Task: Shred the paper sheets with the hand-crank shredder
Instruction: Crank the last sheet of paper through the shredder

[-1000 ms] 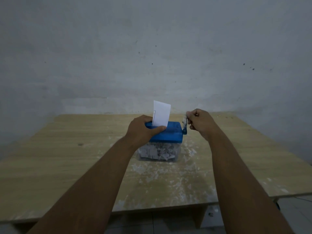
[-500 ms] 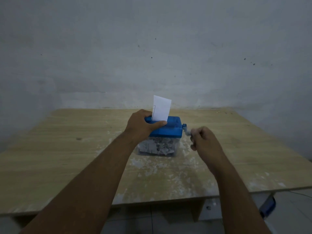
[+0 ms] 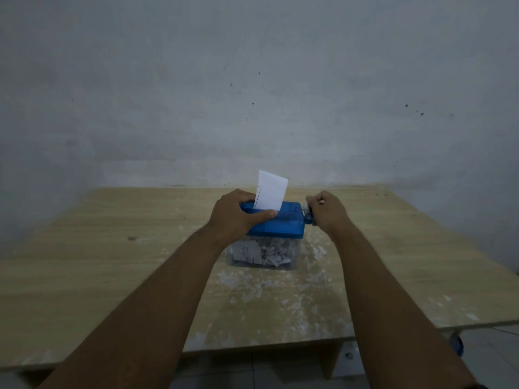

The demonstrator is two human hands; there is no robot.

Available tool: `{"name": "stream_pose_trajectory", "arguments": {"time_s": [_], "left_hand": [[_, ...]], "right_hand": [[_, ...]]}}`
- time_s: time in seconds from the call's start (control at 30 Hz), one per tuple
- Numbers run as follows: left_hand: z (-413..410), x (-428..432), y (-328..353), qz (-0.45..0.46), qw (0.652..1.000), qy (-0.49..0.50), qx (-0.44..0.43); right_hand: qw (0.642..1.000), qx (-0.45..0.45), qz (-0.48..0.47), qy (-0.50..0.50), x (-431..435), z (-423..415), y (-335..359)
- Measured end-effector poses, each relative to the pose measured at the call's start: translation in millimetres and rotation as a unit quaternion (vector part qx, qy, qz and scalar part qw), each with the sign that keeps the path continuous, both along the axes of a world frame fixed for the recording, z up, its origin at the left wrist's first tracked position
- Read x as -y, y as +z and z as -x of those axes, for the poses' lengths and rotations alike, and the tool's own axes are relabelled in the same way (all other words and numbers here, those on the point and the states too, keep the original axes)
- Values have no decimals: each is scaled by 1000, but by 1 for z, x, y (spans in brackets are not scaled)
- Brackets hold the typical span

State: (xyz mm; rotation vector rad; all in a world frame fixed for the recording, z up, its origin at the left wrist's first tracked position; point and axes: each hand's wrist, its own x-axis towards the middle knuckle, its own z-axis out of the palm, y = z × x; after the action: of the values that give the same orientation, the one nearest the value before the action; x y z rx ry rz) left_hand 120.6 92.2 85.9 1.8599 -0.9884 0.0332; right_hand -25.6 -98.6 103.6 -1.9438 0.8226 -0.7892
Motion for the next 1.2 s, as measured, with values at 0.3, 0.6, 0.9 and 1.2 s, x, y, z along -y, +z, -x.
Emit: {"name": "stream_pose_trajectory", "arguments": {"time_s": [0.3, 0.6, 0.9, 1.2], "left_hand": [[2, 1, 0, -4, 1000, 5, 4], [8, 4, -2, 9, 999, 50, 4], [4, 0, 3, -15, 999, 42, 7], [3, 0, -2, 3, 1000, 24, 11]], "right_hand": [[998, -35, -59, 5, -1, 11, -33], [999, 31, -40, 13, -54, 69, -57], [996, 73, 1, 50, -32, 58, 10], [996, 78, -14, 52, 6, 0, 16]]}}
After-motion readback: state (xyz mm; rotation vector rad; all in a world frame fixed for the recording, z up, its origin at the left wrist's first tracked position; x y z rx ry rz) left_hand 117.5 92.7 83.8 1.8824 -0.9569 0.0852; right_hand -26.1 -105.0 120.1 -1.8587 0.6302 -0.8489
